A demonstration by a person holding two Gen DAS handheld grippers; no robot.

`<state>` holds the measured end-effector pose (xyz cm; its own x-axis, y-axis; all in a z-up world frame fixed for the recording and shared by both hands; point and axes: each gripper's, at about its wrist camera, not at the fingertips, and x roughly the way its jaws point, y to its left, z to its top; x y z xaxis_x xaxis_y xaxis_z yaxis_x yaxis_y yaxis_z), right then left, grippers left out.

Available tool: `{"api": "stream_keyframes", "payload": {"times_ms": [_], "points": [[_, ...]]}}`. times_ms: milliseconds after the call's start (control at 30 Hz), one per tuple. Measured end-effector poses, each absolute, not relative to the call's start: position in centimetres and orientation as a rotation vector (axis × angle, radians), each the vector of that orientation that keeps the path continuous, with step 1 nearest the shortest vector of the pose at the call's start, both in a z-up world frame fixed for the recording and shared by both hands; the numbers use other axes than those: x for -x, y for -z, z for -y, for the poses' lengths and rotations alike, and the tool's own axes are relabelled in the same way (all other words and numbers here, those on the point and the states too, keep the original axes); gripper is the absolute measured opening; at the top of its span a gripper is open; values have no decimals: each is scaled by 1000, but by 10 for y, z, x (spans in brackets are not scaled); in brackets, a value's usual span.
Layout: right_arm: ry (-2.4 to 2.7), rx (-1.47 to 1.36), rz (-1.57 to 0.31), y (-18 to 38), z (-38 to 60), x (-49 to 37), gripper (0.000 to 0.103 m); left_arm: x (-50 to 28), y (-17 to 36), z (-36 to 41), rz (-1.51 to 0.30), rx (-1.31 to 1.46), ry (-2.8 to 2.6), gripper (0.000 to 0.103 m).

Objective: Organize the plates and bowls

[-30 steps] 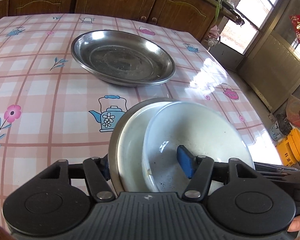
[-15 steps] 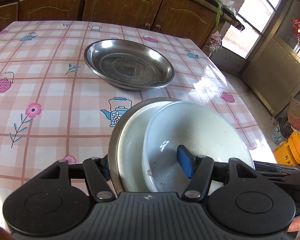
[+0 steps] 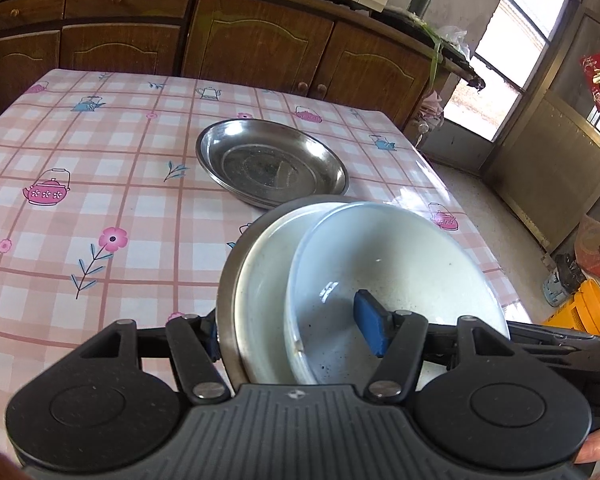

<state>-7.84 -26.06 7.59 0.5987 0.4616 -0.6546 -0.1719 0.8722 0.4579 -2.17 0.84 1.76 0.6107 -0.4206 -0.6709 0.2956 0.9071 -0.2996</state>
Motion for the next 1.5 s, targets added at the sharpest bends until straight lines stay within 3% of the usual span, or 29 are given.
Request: {"api": "stream_keyframes", "payload": {"times_ms": [1500], "points": [[-398, -357, -804, -99, 252, 86, 61, 28, -34, -18, -757, 151, 410, 63]]}}
